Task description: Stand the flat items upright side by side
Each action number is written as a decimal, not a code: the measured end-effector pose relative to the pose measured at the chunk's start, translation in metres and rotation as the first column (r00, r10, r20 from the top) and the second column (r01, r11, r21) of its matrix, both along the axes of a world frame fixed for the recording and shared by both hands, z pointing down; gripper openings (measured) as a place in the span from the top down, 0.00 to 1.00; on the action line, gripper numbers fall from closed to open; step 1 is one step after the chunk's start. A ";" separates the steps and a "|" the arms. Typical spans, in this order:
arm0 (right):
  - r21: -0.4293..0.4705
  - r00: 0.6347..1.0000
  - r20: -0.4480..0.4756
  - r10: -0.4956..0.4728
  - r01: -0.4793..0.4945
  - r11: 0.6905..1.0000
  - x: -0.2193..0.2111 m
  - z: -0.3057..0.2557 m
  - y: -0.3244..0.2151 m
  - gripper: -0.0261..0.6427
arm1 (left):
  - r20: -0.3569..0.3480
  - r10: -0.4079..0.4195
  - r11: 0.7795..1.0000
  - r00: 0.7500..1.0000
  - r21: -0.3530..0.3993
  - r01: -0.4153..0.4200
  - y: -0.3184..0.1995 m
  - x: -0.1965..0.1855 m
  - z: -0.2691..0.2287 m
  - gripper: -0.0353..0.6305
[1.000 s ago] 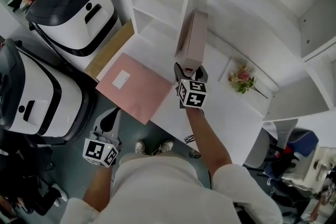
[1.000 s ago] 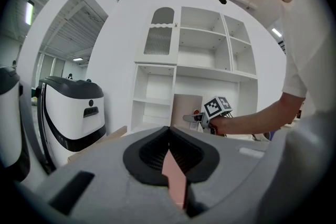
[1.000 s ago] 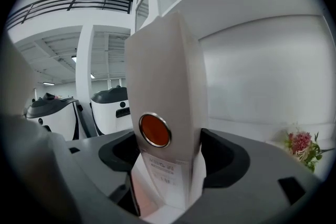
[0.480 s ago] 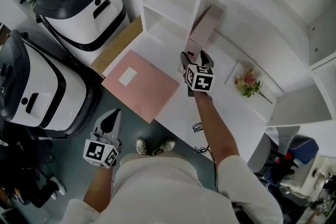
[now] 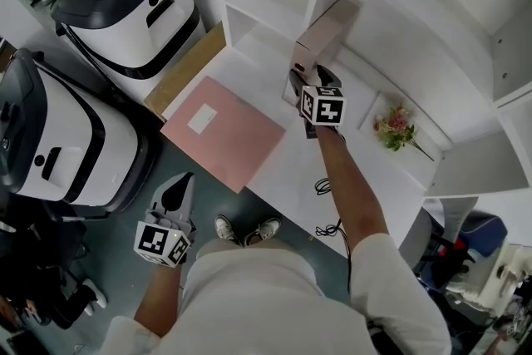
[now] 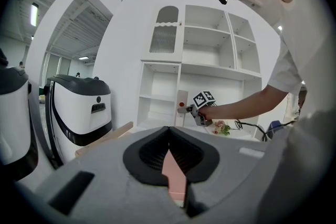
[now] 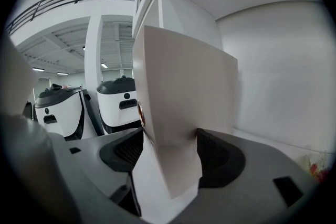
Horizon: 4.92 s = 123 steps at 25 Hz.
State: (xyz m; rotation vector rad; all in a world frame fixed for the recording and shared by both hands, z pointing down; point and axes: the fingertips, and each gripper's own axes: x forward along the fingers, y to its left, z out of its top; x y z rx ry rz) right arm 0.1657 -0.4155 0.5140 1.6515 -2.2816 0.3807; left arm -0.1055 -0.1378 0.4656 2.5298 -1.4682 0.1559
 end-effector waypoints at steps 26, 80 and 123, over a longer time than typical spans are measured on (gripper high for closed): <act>-0.154 0.998 0.000 0.057 -0.056 0.986 0.025 0.000 -0.026 0.45 | 0.014 0.092 0.996 0.996 0.001 -0.092 0.011 -0.037 0.001 0.92; -0.408 0.191 0.900 0.392 0.052 0.911 -0.276 0.143 0.292 0.67 | -0.007 0.103 0.995 0.995 0.012 -0.103 0.020 -0.190 0.009 0.92; -0.374 0.206 0.836 0.508 -0.464 0.803 -0.064 0.106 0.295 0.55 | -0.071 0.480 0.877 0.874 0.014 -0.481 -0.013 -0.040 0.014 0.92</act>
